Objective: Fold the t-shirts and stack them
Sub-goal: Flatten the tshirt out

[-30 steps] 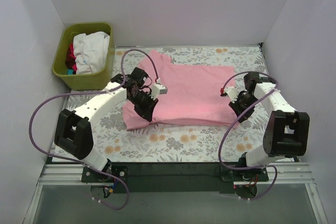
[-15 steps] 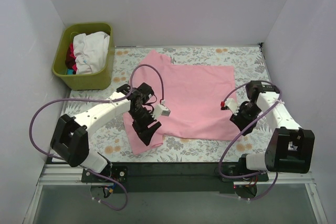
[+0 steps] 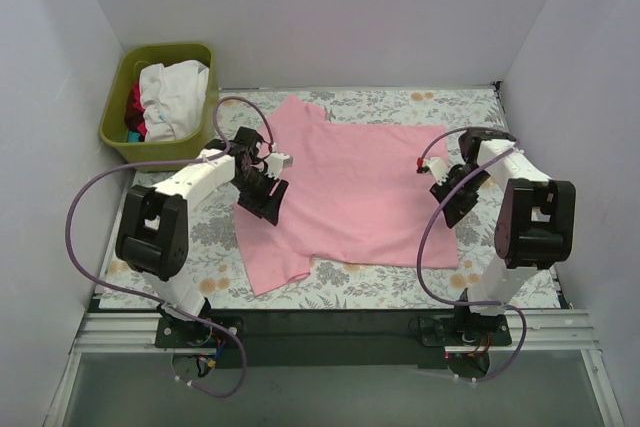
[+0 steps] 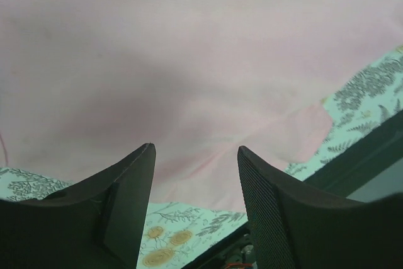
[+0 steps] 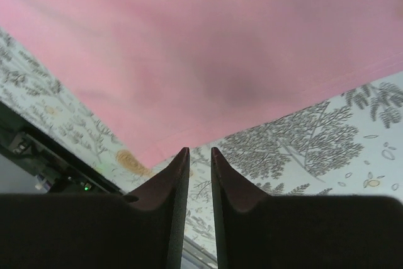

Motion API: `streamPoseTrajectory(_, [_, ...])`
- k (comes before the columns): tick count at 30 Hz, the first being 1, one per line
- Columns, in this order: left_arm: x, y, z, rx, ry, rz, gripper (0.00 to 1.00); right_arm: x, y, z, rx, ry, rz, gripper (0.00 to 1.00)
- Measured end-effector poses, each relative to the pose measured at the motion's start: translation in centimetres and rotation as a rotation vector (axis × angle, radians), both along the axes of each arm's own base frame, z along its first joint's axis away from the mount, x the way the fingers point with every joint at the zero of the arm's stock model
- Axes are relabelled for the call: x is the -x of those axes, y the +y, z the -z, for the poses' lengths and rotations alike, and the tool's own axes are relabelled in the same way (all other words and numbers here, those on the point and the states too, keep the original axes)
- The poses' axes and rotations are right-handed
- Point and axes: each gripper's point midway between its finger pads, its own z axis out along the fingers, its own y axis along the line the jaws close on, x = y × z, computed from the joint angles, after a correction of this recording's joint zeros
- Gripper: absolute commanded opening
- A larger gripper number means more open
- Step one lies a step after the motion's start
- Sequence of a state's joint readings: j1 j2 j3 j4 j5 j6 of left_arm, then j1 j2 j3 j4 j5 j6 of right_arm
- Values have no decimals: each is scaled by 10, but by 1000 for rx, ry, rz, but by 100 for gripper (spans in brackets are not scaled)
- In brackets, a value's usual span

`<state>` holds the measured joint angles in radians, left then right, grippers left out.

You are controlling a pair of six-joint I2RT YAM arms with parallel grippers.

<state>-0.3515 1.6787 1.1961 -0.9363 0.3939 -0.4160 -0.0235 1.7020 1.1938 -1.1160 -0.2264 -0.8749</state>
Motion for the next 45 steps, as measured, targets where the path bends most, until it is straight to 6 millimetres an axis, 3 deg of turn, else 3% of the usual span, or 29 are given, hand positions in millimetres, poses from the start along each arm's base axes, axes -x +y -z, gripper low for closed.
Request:
streamPoseTrajectory(4, [-11, 12, 25, -48, 23, -58, 52, -16, -4, 17, 37, -11, 46, 26])
streamPoseTrajectory(10, [13, 32, 50, -116, 88, -82, 50, -28, -14, 45, 108, 9, 76, 27])
streamPoseTrajectory(16, [53, 39, 48, -132, 162, -44, 47, -30, -18, 43, 129, -9, 71, 33])
streamPoseTrajectory(20, [67, 36, 34, -135, 200, -3, 51, -34, -16, 26, 111, -65, 62, 33])
streamPoseTrajectory(23, [43, 27, 15, -112, 139, -10, 51, -51, -9, 6, 73, -122, 71, 27])
streamPoseTrajectory(26, [-7, 13, -6, -62, 41, -40, 52, -70, -2, -5, 39, -165, 84, 24])
streamPoseTrajectory(29, [-49, 1, -8, -26, -25, -71, 52, -72, 4, 4, 19, -135, 95, 22])
streamPoseTrajectory(31, [-61, -2, 2, -24, -17, -88, 53, -69, 6, 15, 16, -100, 99, 22])
streamPoseTrajectory(38, [-56, -1, 45, -52, 75, -106, 53, -43, 5, 45, 30, -3, 113, 21])
streamPoseTrajectory(43, [-39, 4, 49, -55, 91, -102, 51, -26, 4, 45, 37, -6, 108, 21])
streamPoseTrajectory(45, [-29, 7, 48, -61, 107, -95, 51, -13, 3, 44, 42, 8, 99, 27])
